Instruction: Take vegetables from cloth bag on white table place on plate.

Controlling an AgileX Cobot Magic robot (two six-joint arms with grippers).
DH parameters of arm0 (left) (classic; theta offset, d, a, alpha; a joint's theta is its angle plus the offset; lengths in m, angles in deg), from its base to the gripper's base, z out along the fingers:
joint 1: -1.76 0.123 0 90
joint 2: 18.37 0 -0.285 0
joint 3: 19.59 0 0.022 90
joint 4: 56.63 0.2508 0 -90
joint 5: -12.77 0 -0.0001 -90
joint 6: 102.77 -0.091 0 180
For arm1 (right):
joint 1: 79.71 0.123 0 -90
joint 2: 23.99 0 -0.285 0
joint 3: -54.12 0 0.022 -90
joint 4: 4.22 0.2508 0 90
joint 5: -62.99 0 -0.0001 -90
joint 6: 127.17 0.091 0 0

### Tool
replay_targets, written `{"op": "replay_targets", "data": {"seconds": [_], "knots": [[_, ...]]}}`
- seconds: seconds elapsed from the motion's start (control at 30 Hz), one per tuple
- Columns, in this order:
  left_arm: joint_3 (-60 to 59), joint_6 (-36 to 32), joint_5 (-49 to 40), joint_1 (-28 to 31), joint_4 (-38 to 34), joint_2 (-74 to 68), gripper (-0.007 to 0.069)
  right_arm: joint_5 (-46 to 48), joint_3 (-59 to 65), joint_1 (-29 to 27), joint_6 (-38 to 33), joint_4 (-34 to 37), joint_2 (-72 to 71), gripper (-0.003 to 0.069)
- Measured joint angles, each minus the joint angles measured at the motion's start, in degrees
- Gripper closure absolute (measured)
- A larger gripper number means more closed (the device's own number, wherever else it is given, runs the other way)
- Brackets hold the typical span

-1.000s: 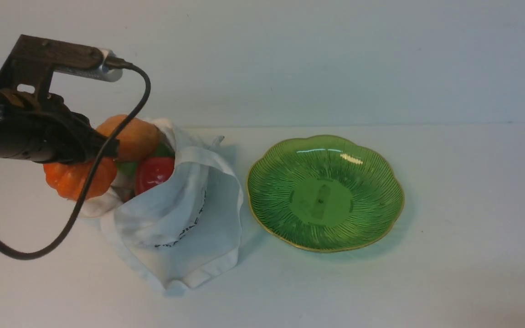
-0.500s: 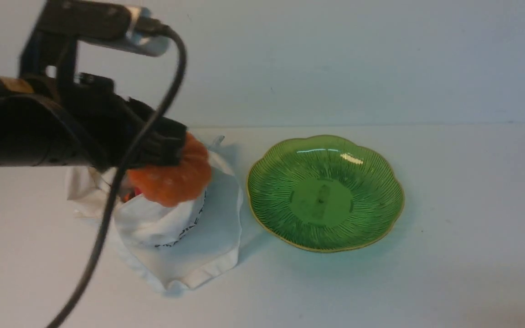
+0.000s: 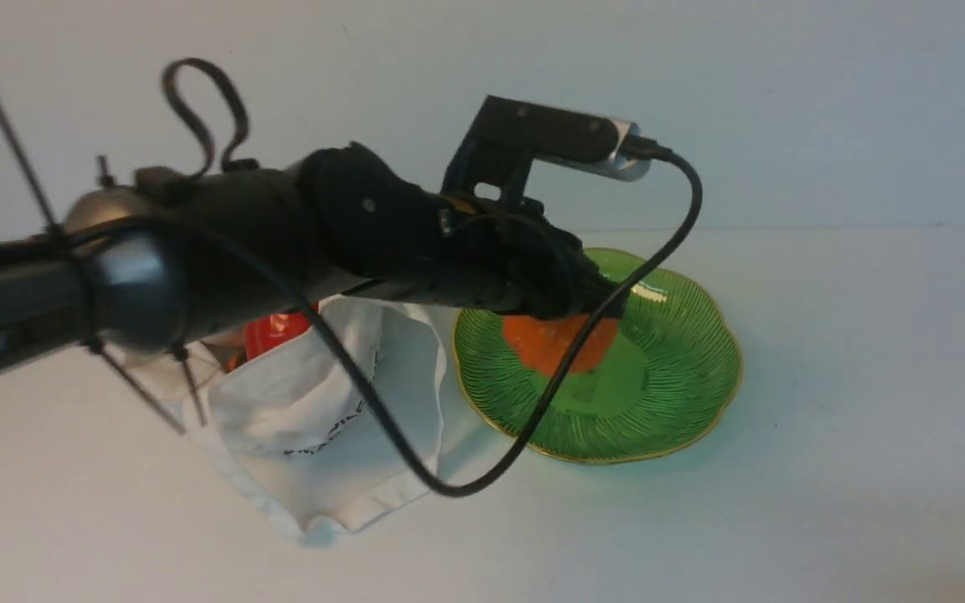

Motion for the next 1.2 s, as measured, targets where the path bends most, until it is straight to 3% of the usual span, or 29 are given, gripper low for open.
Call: {"op": "replay_targets", "data": {"seconds": [0.17,0.2,0.23,0.37,0.43,0.6,0.73,0.8,1.03,1.2], "knots": [[6.6,0.0,0.0,0.0,0.0,-8.8,0.0428,0.0,0.0,0.0,0.0,0.0,0.0,0.0669],[7.3,0.0,0.0,0.0,0.0,-10.1,0.0371,0.0,0.0,0.0,0.0,0.0,0.0,0.0669],[7.4,0.0,0.0,0.0,0.0,-10.4,0.0371,0.0,0.0,0.0,0.0,0.0,0.0,0.0669],[7.7,-0.1,-1.1,0.1,1.0,-11.6,0.0202,0.0,0.0,0.0,0.0,0.0,0.0,0.0669],[7.7,-0.1,-2.4,0.6,2.8,-10.7,0.0193,0.0,0.0,0.0,0.0,0.0,0.0,0.0669],[7.7,1.1,-6.7,2.5,7.5,-6.4,0.0281,0.0,0.0,0.0,0.0,0.0,0.0,0.0669],[7.7,3.2,-11.9,5.5,10.8,1.6,0.0532,0.0,0.0,0.0,0.0,0.0,0.0,0.0669],[7.7,3.5,-13.8,6.9,11.8,5.2,0.0594,0.0,0.0,0.0,0.0,0.0,0.0,0.0669],[6.7,3.7,-18.0,13.2,12.7,19.1,0.0629,0.0,0.0,0.0,0.0,0.0,0.0,0.0669],[-1.4,4.0,-16.4,17.0,13.6,30.6,0.0629,0.0,0.0,0.0,0.0,0.0,0.0,0.0669]]}}
